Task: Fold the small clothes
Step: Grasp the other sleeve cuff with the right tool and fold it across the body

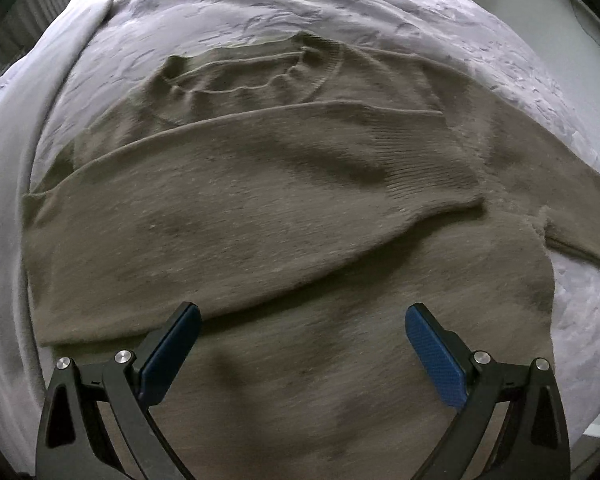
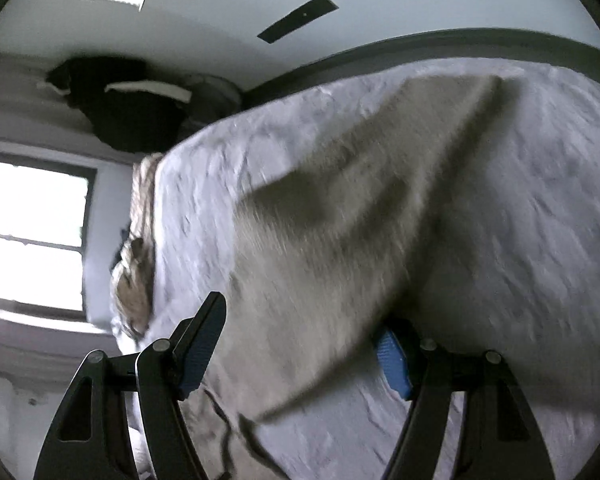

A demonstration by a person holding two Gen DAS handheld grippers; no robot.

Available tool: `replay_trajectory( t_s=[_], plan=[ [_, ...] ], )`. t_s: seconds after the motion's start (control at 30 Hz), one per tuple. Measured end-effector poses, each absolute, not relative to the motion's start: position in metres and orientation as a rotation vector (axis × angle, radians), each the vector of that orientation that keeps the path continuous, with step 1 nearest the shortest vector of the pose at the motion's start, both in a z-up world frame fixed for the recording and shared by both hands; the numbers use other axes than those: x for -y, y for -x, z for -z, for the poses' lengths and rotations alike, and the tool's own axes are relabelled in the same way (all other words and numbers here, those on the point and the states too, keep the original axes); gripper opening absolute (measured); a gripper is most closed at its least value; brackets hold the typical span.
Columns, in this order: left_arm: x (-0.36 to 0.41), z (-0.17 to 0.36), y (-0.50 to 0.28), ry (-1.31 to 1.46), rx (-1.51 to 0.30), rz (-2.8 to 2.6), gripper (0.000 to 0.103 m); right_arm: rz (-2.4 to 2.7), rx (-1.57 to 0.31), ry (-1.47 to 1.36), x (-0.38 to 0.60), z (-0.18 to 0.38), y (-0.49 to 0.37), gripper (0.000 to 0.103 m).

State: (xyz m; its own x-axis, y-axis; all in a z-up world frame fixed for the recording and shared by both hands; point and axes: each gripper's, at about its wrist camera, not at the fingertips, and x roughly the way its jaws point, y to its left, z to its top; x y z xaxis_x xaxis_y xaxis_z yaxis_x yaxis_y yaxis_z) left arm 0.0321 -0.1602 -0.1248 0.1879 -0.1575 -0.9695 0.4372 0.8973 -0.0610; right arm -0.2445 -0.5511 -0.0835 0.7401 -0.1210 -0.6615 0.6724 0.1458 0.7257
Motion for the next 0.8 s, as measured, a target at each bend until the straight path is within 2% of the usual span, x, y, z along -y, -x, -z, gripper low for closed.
replay_trajectory(
  t_s=[0.17,0.2,0.23,0.3,0.5,0.8],
  plan=[
    [0.177,0.123,-0.031,-0.267,-1.316,0.375,0.102,0.562,-0.454,-1.415,0.563,0.088,0.236,0.074],
    [0.180,0.123,-0.031,-0.274,-1.312,0.363,0.102,0.550,-0.454,-1.435,0.563,0.091,0.232,0.062],
    [0.181,0.123,-0.032,-0.274,-1.311,0.357,0.102,0.536,-0.458,-1.448,0.563,0.093,0.230,0.035],
    [0.184,0.123,-0.031,-0.270,-1.319,0.347,0.102,0.501,-0.474,-1.464,0.559,0.097,0.219,0.011],
    [0.183,0.126,-0.043,-0.276,-1.328,0.296,0.102,0.342,-0.481,-1.380,0.534,0.076,0.174,0.009],
    [0.141,0.129,-0.057,-0.267,-1.318,0.209,0.102,0.036,-0.654,-1.082,0.444,0.029,0.053,0.010]
  ],
)
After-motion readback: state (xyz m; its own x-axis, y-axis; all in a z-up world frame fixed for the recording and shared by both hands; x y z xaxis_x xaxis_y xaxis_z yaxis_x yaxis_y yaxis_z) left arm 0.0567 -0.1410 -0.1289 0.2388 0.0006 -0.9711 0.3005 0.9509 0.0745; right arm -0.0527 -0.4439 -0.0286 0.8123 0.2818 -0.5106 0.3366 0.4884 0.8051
